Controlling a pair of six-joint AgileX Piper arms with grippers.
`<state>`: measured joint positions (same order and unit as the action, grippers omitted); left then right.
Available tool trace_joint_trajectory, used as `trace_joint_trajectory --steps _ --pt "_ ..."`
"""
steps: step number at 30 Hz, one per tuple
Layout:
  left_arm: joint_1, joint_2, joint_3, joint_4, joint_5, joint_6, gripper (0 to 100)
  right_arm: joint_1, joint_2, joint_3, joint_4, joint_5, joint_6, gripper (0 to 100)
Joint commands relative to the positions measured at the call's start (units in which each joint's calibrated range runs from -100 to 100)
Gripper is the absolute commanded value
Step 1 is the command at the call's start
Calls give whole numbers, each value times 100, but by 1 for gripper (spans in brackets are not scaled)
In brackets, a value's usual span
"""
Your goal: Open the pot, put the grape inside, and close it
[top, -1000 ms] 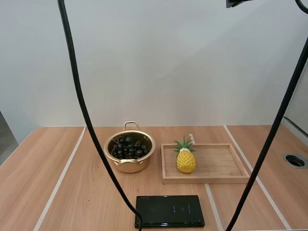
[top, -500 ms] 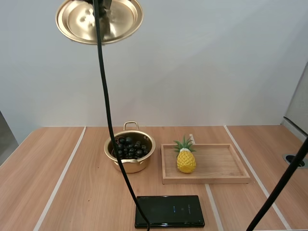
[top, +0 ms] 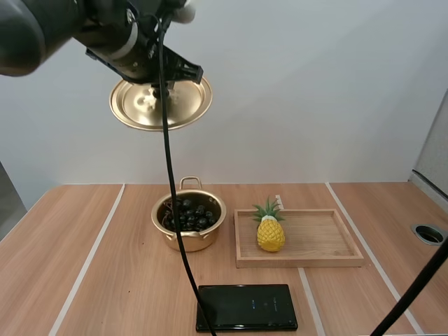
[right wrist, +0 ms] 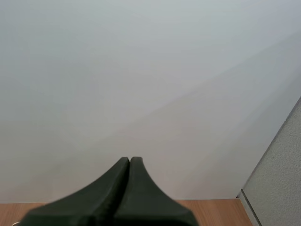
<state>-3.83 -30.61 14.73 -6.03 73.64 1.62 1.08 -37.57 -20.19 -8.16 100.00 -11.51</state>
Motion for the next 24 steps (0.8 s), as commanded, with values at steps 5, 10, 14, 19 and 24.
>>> trace_joint_trajectory --steps 5,10,14,19,24 --pt "6 390 396 -601 -341 301 0 -24 -178 -55 13 0 10 0" --pt "6 770 426 -850 -341 301 0 -24 -241 -55 13 0 10 0" --pt "6 1108 426 -850 -285 301 0 -24 -280 -55 13 0 10 0" --pt "6 1544 426 -850 -206 343 0 -24 -293 -55 13 0 10 0" --pt "6 1917 426 -850 -148 352 0 -24 -293 -55 13 0 10 0"
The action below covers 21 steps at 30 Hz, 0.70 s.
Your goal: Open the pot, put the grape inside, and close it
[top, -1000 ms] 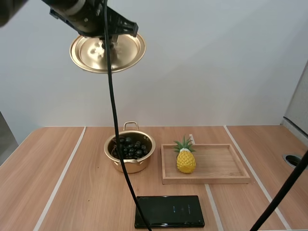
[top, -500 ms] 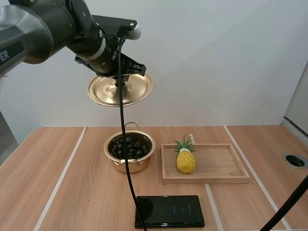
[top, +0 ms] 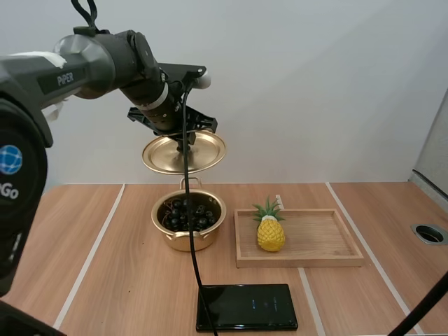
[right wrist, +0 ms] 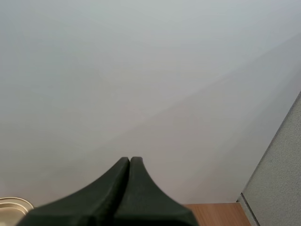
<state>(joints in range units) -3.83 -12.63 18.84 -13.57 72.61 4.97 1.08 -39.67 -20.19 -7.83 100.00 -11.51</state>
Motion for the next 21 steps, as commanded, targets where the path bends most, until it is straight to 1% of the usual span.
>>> trace_joint_trajectory --steps 1,13,21 --pt "6 192 15 -96 -37 31 0 -24 -84 -55 -20 0 10 0" --pt "6 889 43 -116 205 152 0 -24 -84 -55 -56 0 10 0" --pt "6 1049 624 -119 -625 379 0 -24 -84 -55 -56 0 10 0"
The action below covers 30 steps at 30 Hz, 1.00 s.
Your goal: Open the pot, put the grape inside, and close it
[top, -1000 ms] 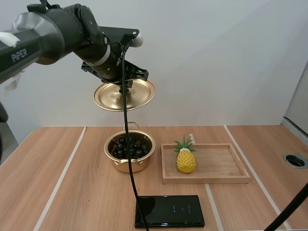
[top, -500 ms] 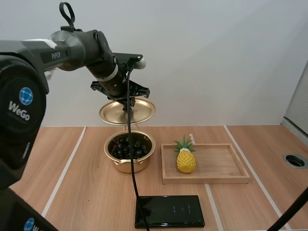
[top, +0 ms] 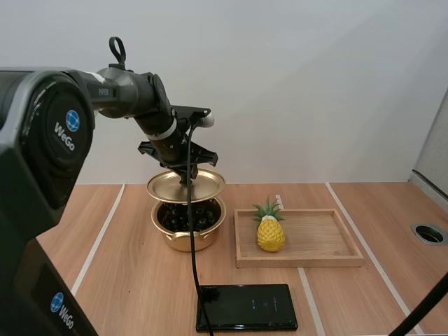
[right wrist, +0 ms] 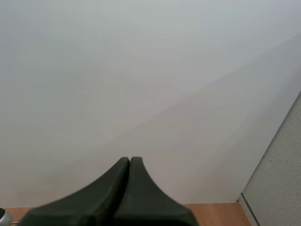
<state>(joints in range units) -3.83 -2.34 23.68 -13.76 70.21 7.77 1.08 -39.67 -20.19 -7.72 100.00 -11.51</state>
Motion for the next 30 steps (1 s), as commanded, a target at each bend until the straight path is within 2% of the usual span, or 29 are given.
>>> trace_joint_trajectory --steps 1,10,16,22,30 --pt "6 30 228 -100 -524 98 0 -24 -84 -55 -66 0 10 0" --pt "6 34 614 -375 -1166 376 0 -24 -84 -55 -66 0 10 0" --pt "6 34 820 -823 -1410 864 0 -24 -84 -55 -77 0 10 0" --pt "6 34 1230 -819 -1762 990 0 -24 -84 -55 -87 0 10 0" --pt "6 34 1276 -686 -1782 990 0 -24 -84 -55 -87 0 10 0"
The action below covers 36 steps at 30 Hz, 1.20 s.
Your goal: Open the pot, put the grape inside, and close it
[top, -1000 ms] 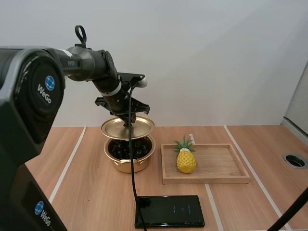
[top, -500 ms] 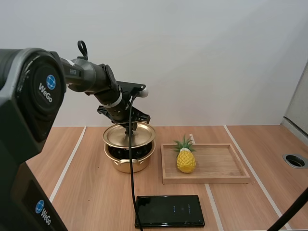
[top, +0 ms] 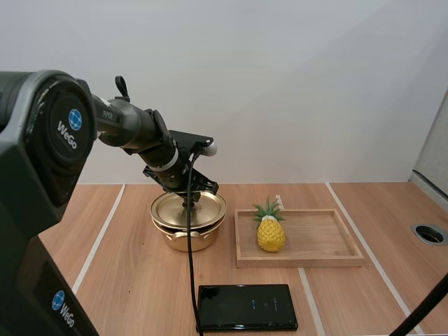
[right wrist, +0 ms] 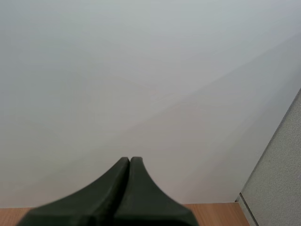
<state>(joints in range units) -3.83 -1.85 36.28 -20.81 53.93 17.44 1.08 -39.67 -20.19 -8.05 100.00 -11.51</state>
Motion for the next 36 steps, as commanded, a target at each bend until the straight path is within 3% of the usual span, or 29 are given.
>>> trace_joint_trajectory --steps 1,36 --pt "6 -15 16 16 -202 52 0 -24 -84 -55 -54 0 10 0" --pt "6 38 562 3 -691 433 0 -24 -84 -55 -43 0 10 0"
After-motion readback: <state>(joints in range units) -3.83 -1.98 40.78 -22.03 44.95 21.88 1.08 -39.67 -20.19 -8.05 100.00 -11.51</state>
